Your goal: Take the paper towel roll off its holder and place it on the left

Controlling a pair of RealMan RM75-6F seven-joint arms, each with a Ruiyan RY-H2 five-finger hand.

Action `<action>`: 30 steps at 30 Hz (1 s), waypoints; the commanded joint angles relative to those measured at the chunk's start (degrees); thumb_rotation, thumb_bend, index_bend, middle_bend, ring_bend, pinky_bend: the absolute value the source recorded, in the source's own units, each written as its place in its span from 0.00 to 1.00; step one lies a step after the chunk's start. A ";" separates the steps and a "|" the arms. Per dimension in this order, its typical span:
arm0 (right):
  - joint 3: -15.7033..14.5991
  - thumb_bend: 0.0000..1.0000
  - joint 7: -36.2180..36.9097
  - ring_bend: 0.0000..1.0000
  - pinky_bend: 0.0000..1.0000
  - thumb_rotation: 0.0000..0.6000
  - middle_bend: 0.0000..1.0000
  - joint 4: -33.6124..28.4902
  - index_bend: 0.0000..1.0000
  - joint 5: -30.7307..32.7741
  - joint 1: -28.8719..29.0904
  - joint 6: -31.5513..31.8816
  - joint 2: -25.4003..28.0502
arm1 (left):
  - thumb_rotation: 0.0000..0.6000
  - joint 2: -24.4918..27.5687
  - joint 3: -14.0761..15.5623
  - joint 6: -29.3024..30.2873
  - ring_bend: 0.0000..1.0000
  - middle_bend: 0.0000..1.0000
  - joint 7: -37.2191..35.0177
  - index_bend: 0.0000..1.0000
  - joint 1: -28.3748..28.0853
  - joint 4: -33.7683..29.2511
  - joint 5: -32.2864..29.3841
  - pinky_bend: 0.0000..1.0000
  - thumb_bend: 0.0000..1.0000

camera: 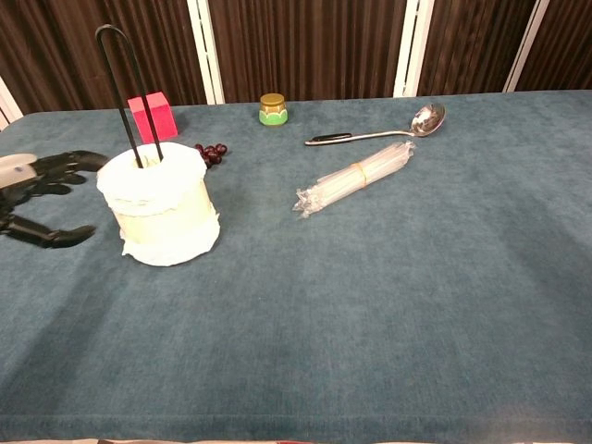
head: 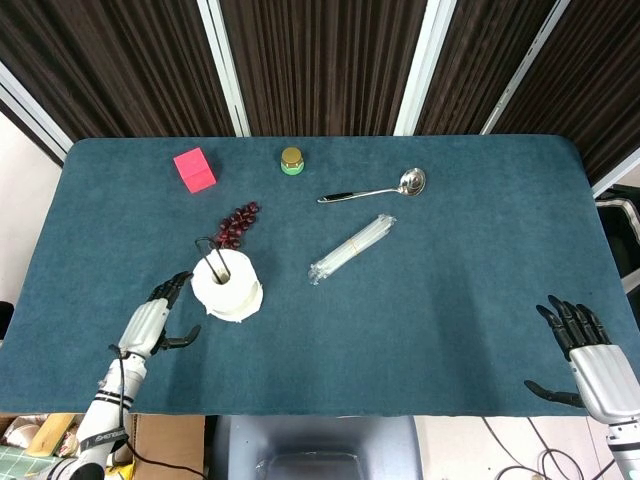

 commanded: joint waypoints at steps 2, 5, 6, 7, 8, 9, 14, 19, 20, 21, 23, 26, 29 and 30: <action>0.04 0.03 0.00 0.00 0.00 1.00 0.00 -0.03 0.00 0.10 0.05 -0.09 0.02 | 1.00 -3.70 -1.13 -2.85 0.00 0.00 -9.00 0.00 -2.42 2.77 2.20 0.06 0.37; 0.05 0.03 0.07 0.00 0.00 1.00 0.00 -0.08 0.00 0.21 0.10 -0.23 0.08 | 1.00 -5.73 -1.06 -2.30 0.00 0.00 -11.28 0.00 -3.07 4.58 3.60 0.06 0.37; 0.05 0.03 0.10 0.00 0.00 1.00 0.00 -0.09 0.00 0.25 0.12 -0.26 0.09 | 1.00 -6.74 -1.15 -1.48 0.00 0.00 -11.80 0.00 -3.16 5.33 4.12 0.06 0.37; 0.06 0.03 0.11 0.00 0.00 1.00 0.00 -0.11 0.00 0.30 0.13 -0.31 0.10 | 1.00 -7.96 -1.34 -0.31 0.00 0.00 -12.39 0.00 -3.13 6.14 4.61 0.06 0.37; 0.05 0.03 0.12 0.00 0.00 1.00 0.00 -0.14 0.00 0.36 0.15 -0.38 0.12 | 1.00 -9.85 -1.66 1.62 0.00 0.00 -13.36 0.00 -3.03 7.30 5.39 0.06 0.37; 0.06 0.03 0.12 0.00 0.00 1.00 0.00 -0.15 0.00 0.40 0.17 -0.44 0.13 | 1.00 -11.22 -1.81 2.78 0.00 0.00 -14.11 0.00 -3.02 8.27 5.90 0.06 0.37; 0.03 0.03 0.11 0.00 0.00 1.00 0.00 -0.24 0.00 0.47 0.27 -0.69 0.20 | 1.00 -18.10 -2.02 6.63 0.00 0.00 -16.47 0.00 -3.44 13.90 6.87 0.06 0.37; 0.16 0.03 0.33 0.00 0.00 1.00 0.00 -0.37 0.00 0.80 0.24 -0.64 0.28 | 1.00 -20.28 -0.92 5.20 0.00 0.00 -15.69 0.00 -4.13 16.11 5.81 0.06 0.36; 0.24 0.03 0.37 0.00 0.00 1.00 0.00 -0.40 0.00 0.92 0.23 -0.59 0.28 | 1.00 -20.48 -0.68 4.84 0.00 0.00 -15.81 0.00 -4.22 16.28 5.68 0.06 0.36; 0.29 0.03 0.41 0.00 0.00 1.00 0.00 -0.43 0.00 0.99 0.24 -0.57 0.28 | 1.00 -20.60 -0.55 4.67 0.00 0.00 -15.99 0.00 -4.28 16.31 5.65 0.06 0.36; 0.37 0.03 0.50 0.00 0.00 1.00 0.00 -0.47 0.00 1.15 0.24 -0.56 0.29 | 1.00 -20.79 -0.31 4.35 0.00 0.00 -16.53 0.00 -4.36 16.33 5.68 0.06 0.36; 0.45 0.03 0.43 0.00 0.00 1.00 0.00 -0.54 0.00 1.36 0.27 -0.67 0.25 | 1.00 -21.03 0.00 4.04 0.00 0.00 -16.87 0.00 -4.53 16.47 5.78 0.06 0.36; 0.49 0.03 0.36 0.00 0.00 1.00 0.00 -0.62 0.00 1.61 0.34 -0.93 0.21 | 1.00 -22.35 -0.30 5.17 0.00 0.00 -17.74 0.00 -4.32 17.03 5.77 0.06 0.35; 0.52 0.03 0.26 0.00 0.00 1.00 0.00 -0.70 0.00 1.78 0.37 -1.08 0.19 | 1.00 -23.49 -0.53 6.41 0.00 0.00 -18.43 0.00 -4.01 17.73 5.91 0.06 0.35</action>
